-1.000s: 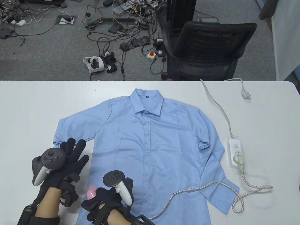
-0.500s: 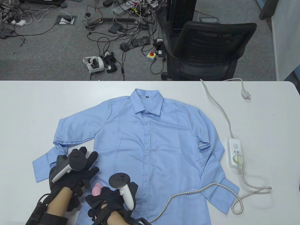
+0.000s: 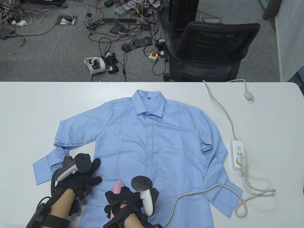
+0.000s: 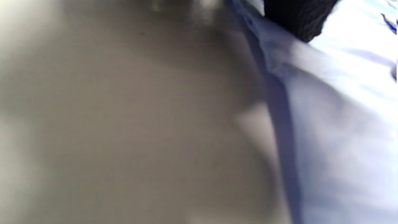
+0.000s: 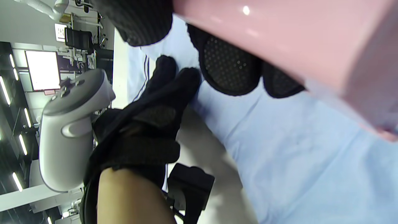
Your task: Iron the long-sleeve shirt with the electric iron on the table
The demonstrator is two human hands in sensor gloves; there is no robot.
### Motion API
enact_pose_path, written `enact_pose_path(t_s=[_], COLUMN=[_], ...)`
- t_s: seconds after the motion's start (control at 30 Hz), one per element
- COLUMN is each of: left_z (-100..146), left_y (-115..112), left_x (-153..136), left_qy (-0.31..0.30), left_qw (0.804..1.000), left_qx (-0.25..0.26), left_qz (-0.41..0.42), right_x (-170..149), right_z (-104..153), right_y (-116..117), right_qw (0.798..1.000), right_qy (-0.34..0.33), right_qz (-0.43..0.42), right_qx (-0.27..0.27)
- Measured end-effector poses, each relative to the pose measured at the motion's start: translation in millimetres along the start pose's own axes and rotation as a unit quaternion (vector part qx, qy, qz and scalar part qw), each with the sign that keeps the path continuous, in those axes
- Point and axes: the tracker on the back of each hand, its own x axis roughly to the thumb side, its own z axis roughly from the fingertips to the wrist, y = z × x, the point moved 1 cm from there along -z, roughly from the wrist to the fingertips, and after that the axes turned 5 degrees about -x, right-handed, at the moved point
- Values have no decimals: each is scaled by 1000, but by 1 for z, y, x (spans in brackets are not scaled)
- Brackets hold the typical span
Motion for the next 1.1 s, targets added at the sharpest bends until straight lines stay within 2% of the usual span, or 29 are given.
enact_pose_path(t_s=[0.67, 1.03, 1.1], left_z=[-1, 0, 0], left_y=[1, 3, 3], left_x=[-3, -4, -3], left_qy=[-7, -4, -4], left_qw=[1000, 1000, 1000], left_qx=[-4, -4, -7], left_qz=[19, 21, 19], right_x=[-28, -31, -30], right_z=[11, 10, 8], right_y=[-51, -55, -49], right_qw=[998, 998, 999], right_qy=[7, -3, -12], right_qz=[-43, -54, -53], right_qx=[-40, -19, 8])
